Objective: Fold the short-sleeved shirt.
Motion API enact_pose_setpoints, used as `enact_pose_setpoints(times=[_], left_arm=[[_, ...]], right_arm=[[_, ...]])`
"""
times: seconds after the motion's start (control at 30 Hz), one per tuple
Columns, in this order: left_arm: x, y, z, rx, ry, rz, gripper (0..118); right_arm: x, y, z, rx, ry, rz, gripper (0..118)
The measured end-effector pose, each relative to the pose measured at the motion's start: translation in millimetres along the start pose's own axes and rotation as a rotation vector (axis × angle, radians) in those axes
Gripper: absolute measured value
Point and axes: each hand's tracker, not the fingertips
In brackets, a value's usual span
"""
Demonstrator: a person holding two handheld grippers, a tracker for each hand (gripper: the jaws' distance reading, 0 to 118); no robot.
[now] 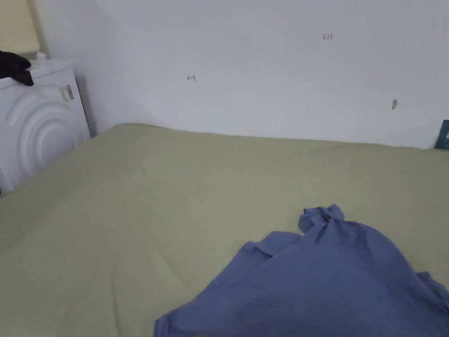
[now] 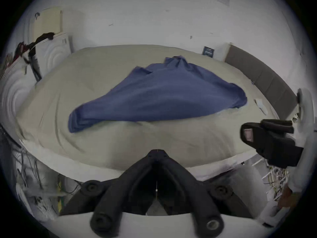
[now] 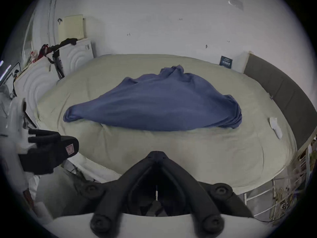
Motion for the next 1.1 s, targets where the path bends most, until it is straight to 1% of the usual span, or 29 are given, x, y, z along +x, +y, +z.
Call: enact_pose_setpoints(times=[0.1,0.13,0.2,0.23,0.27,0.3,0.33,0.4,0.47,0.5,0.53,0.63,0.7,0.73,0.77,0.8,0.83,0.87,0.9,0.93,0.97,1.0,1.03,1.07,1.1], left_arm=[[-33.9,26.4,4.7,0.050,0.040,0.011,1],[-49.4,36.0,4.4,0.047,0.067,-0.002,10],[-80.7,51.3,-1.5,0.032,0.152,-0.052,53],[-96.3,60.2,-6.4,-0.004,0.175,-0.049,53],[-113.1,66.1,-12.7,-0.021,0.168,-0.033,60],[-129.6,68.8,-17.3,-0.018,0.158,0.003,71],[-144.8,72.5,-21.8,-0.036,0.128,0.060,78],[-167.2,75.0,-31.1,-0.018,0.078,0.178,78],[-178.5,74.5,-42.0,0.003,0.061,0.204,78],[-180.4,74.1,-46.4,-0.013,0.075,0.209,78],[-182.7,74.1,-55.3,-0.039,0.052,0.227,78],[-179.7,68.2,-79.7,-0.103,-0.045,0.233,78],[-174.7,64.2,-94.0,-0.137,0.010,0.226,75],[-172.3,62.9,-91.8,-0.115,0.031,0.219,69],[-170.0,61.6,-83.5,-0.055,0.066,0.226,40],[-172.3,62.1,-78.3,-0.015,0.060,0.242,2],[-174.8,63.1,-78.2,-0.017,0.054,0.271,1],[-177.6,64.4,-78.2,-0.020,-0.032,0.318,1],[-178.4,63.6,-76.5,-0.049,-0.082,0.340,1],[-176.6,64.4,-75.9,-0.038,-0.045,0.318,1],[-171.0,65.3,-75.0,-0.022,-0.015,0.276,1],[-168.6,66.6,-75.5,-0.027,-0.007,0.237,1],[-168.1,67.2,-77.3,-0.033,-0.011,0.245,1],[-168.5,68.3,-78.7,-0.046,-0.020,0.247,1],[-168.7,68.0,-78.9,-0.049,-0.023,0.244,1]], right_arm=[[7.9,10.9,2.2,0.022,0.030,-0.024,2],[12.0,17.1,4.4,0.031,0.042,-0.029,2],[20.0,25.6,4.3,0.036,0.056,-0.051,3],[24.9,29.0,3.6,0.042,0.078,-0.071,3],[29.6,32.2,5.2,0.051,0.097,-0.092,3],[33.3,35.2,4.4,0.049,0.107,-0.093,3],[36.6,37.4,3.6,0.054,0.115,-0.098,3],[42.9,40.5,3.2,0.058,0.129,-0.105,3],[47.4,42.2,1.1,0.058,0.143,-0.112,3],[49.2,43.1,-0.4,0.054,0.146,-0.116,3],[52.7,43.6,-2.1,0.044,0.156,-0.127,3],[58.7,44.1,-8.5,0.027,0.159,-0.148,3],[62.8,45.9,-10.8,0.021,0.153,-0.158,3],[64.9,47.3,-11.9,0.021,0.153,-0.162,3],[67.0,49.6,-13.3,0.018,0.151,-0.163,3],[70.2,52.1,-13.9,0.019,0.144,-0.166,3],[73.5,55.1,-16.1,0.024,0.141,-0.167,3],[78.5,60.7,-21.7,0.024,0.143,-0.164,3],[84.6,68.0,-30.3,0.026,0.144,-0.152,3],[91.9,77.3,-40.0,0.031,0.138,-0.137,3],[101.5,92.9,-56.4,0.040,0.112,-0.103,3],[112.0,109.3,-74.7,0.049,0.102,-0.087,3],[121.5,128.4,-92.7,0.031,0.087,-0.072,3],[134.2,151.6,-114.7,0.007,0.094,-0.052,3],[146.4,176.1,-139.9,-0.014,0.157,-0.043,9]])
